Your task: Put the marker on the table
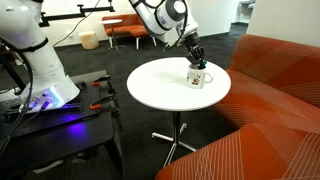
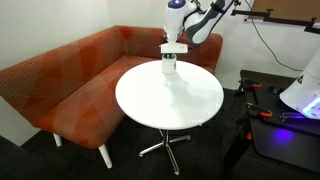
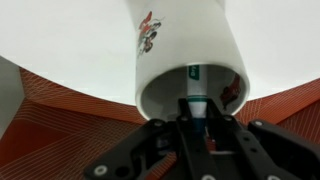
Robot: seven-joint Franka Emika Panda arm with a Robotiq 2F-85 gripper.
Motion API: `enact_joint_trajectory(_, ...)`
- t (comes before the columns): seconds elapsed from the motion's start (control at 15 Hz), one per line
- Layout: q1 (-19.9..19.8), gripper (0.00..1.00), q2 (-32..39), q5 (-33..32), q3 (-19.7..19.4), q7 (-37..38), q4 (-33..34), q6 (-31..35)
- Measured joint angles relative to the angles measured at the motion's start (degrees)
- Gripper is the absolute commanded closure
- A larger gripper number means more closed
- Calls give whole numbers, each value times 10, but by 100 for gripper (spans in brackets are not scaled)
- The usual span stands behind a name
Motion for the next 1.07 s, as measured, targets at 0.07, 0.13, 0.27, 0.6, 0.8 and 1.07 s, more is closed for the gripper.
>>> enact_joint_trajectory(0.07,7,95,-4,-1,-3,0,0,-5)
enact_joint_trajectory(0.13,14,95,-9,-3,-6,0,0,-11)
enact_joint_trajectory(0.27,30,95,-22,-15,-14,2,-2,-23)
enact_joint_trajectory(0.6,54,95,-65,-99,-20,55,-9,-60)
enact_joint_trajectory(0.8,63,95,-103,-192,-13,126,-21,-91)
enact_joint_trajectory(1.07,47,95,-169,-296,35,203,-53,-110)
